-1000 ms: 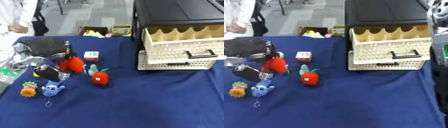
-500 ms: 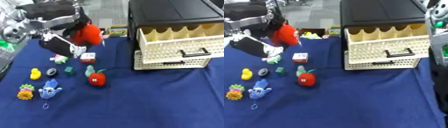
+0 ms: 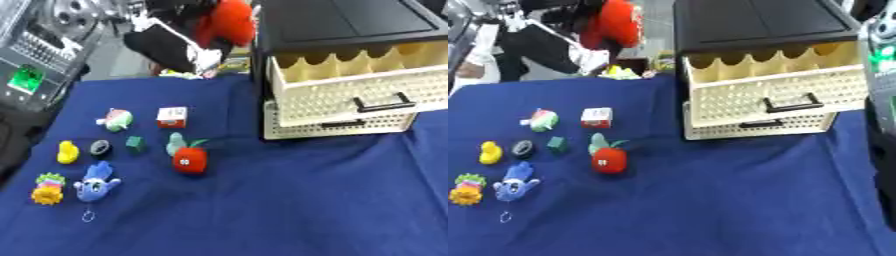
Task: Pick up objects from table and place into drawer.
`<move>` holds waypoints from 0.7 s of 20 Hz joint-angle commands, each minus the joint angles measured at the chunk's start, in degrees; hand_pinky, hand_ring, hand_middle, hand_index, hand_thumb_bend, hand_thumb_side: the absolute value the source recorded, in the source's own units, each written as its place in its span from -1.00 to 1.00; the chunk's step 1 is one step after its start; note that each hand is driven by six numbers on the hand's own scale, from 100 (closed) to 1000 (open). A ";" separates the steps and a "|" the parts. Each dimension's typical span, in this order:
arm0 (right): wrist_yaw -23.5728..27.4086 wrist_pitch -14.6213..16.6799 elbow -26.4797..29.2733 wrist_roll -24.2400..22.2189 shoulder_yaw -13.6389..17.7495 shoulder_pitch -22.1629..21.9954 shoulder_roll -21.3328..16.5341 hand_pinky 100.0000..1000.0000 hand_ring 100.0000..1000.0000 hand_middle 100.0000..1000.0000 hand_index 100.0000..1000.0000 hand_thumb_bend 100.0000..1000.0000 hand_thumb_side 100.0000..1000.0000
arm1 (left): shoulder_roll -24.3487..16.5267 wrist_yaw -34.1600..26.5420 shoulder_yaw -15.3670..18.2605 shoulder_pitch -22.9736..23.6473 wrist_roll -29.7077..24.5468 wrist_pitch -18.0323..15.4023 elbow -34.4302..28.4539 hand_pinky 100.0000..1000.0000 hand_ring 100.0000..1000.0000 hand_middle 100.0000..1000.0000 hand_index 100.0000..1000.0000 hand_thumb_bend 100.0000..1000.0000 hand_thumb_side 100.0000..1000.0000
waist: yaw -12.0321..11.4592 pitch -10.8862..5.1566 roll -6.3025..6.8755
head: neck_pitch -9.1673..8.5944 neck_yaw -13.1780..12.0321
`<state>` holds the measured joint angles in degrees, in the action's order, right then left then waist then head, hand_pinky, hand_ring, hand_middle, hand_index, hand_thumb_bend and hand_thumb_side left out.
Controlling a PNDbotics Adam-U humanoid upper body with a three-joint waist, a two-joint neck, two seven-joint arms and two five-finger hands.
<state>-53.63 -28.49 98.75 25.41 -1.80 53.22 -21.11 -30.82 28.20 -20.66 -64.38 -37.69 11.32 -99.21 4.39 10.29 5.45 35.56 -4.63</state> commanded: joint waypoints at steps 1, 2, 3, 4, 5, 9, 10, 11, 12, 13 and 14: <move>0.55 0.30 0.79 -0.05 -0.07 1.21 -0.82 0.25 0.15 0.20 0.57 -1.00 0.92 | 1.92 1.25 0.71 -2.83 1.66 0.52 3.31 -1.00 -0.71 -0.70 -0.03 -1.00 -0.68 | 0.59 -0.66 -0.04 | -0.91 -0.89; 0.61 0.35 0.85 -0.10 -0.13 1.27 -0.76 0.25 0.15 0.20 0.57 -1.00 0.92 | 2.74 1.64 0.83 -3.49 2.34 0.65 4.46 -1.00 -0.71 -0.70 -0.03 -1.00 -0.68 | 0.91 -0.55 0.08 | -1.00 -1.06; 0.67 0.39 0.90 -0.15 -0.18 1.32 -0.71 0.25 0.15 0.20 0.57 -1.00 0.92 | 3.46 2.02 0.91 -4.04 3.07 0.71 5.49 -1.00 -0.71 -0.71 -0.03 -1.00 -0.67 | 1.21 -0.46 0.19 | -1.10 -1.19; 0.73 0.44 0.97 -0.19 -0.25 1.37 -0.67 0.25 0.15 0.20 0.57 -1.00 0.92 | 4.24 2.45 0.97 -4.58 3.92 0.80 6.52 -1.00 -0.71 -0.71 -0.03 -1.00 -0.67 | 1.51 -0.36 0.31 | -1.26 -1.29; 0.79 0.49 1.04 -0.23 -0.30 1.44 -0.63 0.25 0.15 0.20 0.57 -1.00 0.92 | 4.92 2.77 1.00 -4.97 4.73 0.84 7.37 -1.00 -0.72 -0.71 -0.03 -1.00 -0.67 | 1.79 -0.26 0.40 | -1.40 -1.34; 0.99 0.75 1.38 -0.39 -0.59 1.94 -0.22 0.25 0.15 0.20 0.58 -1.00 0.92 | 7.35 3.27 0.95 -6.08 7.79 1.39 10.14 -1.00 -0.72 -0.71 -0.03 -1.00 -0.66 | 3.03 0.22 0.74 | -2.23 -1.47; 1.03 0.84 1.46 -0.45 -0.69 2.06 -0.13 0.25 0.15 0.20 0.58 -1.00 0.92 | 7.83 3.54 0.93 -6.34 8.47 1.50 10.74 -1.00 -0.72 -0.71 -0.03 -1.00 -0.66 | 3.41 0.35 0.88 | -2.52 -1.58; 1.07 0.91 1.53 -0.51 -0.76 2.16 -0.06 0.25 0.15 0.20 0.58 -1.00 0.92 | 8.28 3.87 0.93 -6.55 9.13 1.57 11.34 -1.00 -0.72 -0.72 -0.03 -1.00 -0.66 | 3.77 0.47 1.04 | -2.74 -1.73; 1.11 0.96 1.59 -0.56 -0.82 2.25 -0.01 0.25 0.15 0.20 0.58 -1.00 0.92 | 8.72 4.17 0.95 -6.70 9.78 1.63 11.97 -1.00 -0.72 -0.72 -0.03 -1.00 -0.66 | 4.11 0.60 1.20 | -2.97 -1.89; 1.15 0.98 1.63 -0.61 -0.85 2.31 0.02 0.25 0.15 0.20 0.58 -1.00 0.92 | 9.05 4.42 0.94 -6.82 10.35 1.63 12.55 -1.00 -0.72 -0.72 -0.03 -1.00 -0.66 | 4.36 0.70 1.32 | -3.18 -1.98; 1.20 0.99 1.69 -0.64 -0.86 2.35 0.02 0.25 0.14 0.20 0.58 -1.00 0.92 | 9.33 4.69 0.91 -6.91 10.91 1.66 13.12 -1.00 -0.72 -0.72 -0.03 -1.00 -0.66 | 4.66 0.83 1.47 | -3.50 -2.07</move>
<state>-52.72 -27.74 99.18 24.80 -2.56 54.20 -20.77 -21.18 32.36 -20.58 -69.73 -27.69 12.93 -86.37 9.18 12.08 7.41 32.87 -6.43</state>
